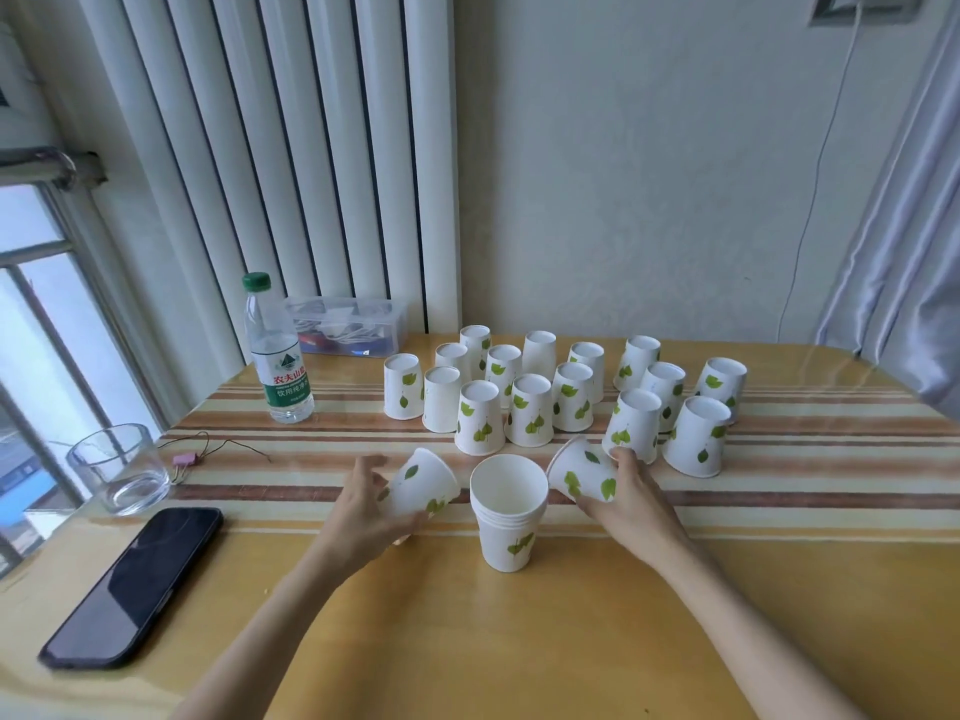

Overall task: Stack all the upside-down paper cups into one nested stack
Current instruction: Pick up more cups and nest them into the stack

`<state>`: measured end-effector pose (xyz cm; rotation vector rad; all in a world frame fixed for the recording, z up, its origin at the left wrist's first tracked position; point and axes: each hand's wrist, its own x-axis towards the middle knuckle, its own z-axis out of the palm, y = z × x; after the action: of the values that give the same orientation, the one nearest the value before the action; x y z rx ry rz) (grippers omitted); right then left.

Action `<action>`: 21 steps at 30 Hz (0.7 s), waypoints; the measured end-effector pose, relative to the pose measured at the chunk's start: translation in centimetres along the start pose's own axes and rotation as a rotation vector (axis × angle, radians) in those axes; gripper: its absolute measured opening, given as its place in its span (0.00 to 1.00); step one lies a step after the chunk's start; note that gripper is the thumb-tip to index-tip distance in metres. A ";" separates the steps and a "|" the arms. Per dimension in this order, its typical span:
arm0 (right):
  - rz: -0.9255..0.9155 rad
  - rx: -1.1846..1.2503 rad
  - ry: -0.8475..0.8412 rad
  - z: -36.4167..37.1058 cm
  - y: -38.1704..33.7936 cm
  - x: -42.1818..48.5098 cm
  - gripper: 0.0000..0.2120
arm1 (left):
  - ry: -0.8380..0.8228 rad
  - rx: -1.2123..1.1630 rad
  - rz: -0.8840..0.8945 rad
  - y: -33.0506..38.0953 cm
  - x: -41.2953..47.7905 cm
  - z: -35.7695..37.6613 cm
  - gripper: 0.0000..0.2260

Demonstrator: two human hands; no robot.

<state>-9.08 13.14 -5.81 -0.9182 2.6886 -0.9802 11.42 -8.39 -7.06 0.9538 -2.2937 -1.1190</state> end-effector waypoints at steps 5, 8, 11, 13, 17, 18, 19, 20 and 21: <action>0.011 0.059 0.040 0.5 -1.6 -0.4 0.31 | 0.011 0.194 -0.132 0.7 -1.1 0.6 0.45; 0.038 0.384 0.145 -0.1 -3.1 -0.7 0.33 | 0.077 0.185 -0.098 2.0 -1.2 0.5 0.33; -0.129 0.747 0.217 -2.4 -4.9 -1.4 0.32 | 0.141 -0.073 -0.069 3.5 -1.1 -0.5 0.25; -0.265 0.943 0.152 -3.7 -6.2 -2.0 0.38 | 0.170 -0.254 -0.048 4.2 -1.1 -1.3 0.24; -0.423 0.849 -0.032 -3.3 -8.1 -3.2 0.47 | 0.114 -0.549 0.051 4.8 -2.1 -2.5 0.32; -0.419 0.799 -0.062 -2.7 -8.2 -3.4 0.45 | 0.106 -0.570 0.079 4.8 -2.4 -2.6 0.32; -0.398 0.769 -0.099 -2.1 -8.2 -3.6 0.43 | 0.104 -0.577 0.107 5.1 -2.8 -2.8 0.31; -0.375 0.745 -0.144 -1.4 -8.1 -3.8 0.42 | 0.106 -0.586 0.130 5.2 -3.2 -2.9 0.30; -0.346 0.711 -0.190 -0.6 -7.7 -4.0 0.42 | 0.110 -0.595 0.145 5.3 -3.5 -3.0 0.30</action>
<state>-2.22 11.15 -0.80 -1.2237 1.8206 -1.6545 13.55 -5.05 -1.26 0.5865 -1.7434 -1.5137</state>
